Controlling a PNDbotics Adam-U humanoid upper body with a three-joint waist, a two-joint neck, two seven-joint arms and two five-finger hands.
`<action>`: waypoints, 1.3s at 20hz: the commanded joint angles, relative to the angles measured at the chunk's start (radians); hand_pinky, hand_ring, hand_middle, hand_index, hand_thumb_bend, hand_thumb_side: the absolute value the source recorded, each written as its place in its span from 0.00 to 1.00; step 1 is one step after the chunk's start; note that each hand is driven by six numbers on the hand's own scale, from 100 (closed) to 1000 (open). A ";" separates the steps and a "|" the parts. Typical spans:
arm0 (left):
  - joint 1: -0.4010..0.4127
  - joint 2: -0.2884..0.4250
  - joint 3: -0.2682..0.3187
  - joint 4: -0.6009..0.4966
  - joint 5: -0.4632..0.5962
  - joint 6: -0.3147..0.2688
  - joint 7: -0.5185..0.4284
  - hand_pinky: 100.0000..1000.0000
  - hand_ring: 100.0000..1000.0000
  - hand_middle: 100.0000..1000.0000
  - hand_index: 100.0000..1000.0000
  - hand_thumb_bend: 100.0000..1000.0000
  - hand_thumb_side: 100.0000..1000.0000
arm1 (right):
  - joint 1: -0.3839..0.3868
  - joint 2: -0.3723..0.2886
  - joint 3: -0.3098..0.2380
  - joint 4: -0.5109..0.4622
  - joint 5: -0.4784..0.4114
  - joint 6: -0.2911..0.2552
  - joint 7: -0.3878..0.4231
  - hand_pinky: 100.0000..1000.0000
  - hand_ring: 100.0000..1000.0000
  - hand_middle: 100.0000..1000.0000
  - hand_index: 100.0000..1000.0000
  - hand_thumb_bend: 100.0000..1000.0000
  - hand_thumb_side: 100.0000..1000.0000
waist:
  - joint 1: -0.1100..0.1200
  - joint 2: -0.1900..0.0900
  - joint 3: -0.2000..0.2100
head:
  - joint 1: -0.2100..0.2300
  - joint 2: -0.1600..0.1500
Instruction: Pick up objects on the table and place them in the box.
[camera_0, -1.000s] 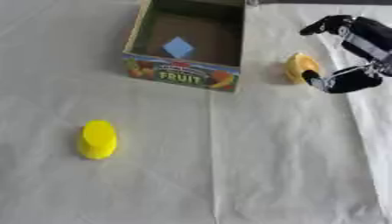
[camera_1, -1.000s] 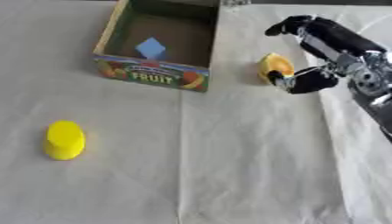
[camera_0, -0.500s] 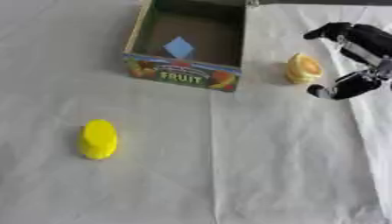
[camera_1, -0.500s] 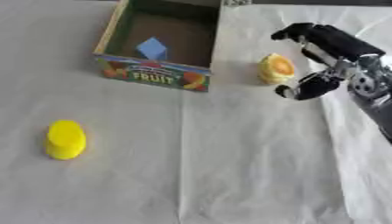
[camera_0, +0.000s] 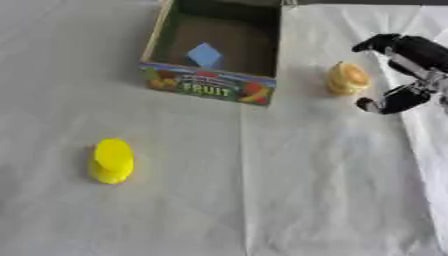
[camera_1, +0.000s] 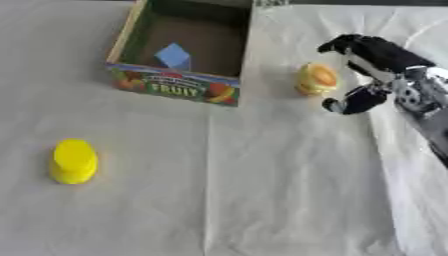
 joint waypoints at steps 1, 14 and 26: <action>-0.009 0.009 0.003 -0.015 0.007 0.000 -0.004 0.75 0.76 0.72 0.80 0.05 0.49 | -0.029 -0.010 -0.003 0.033 -0.009 -0.002 -0.017 0.90 0.89 0.84 0.91 0.34 0.00 | 0.004 -0.014 0.003 | -0.003 -0.013; -0.012 -0.001 0.004 -0.015 0.011 -0.001 0.000 0.75 0.76 0.72 0.80 0.04 0.50 | -0.068 0.018 0.023 0.140 0.007 -0.010 0.005 0.90 0.90 0.84 0.91 0.36 0.00 | 0.000 0.000 0.009 | -0.005 -0.015; -0.011 -0.006 0.004 -0.015 0.014 0.005 0.001 0.75 0.75 0.72 0.80 0.03 0.51 | -0.101 0.050 0.030 0.178 -0.084 0.007 -0.093 0.86 0.80 0.55 0.70 0.00 0.00 | -0.003 0.002 0.013 | -0.004 -0.015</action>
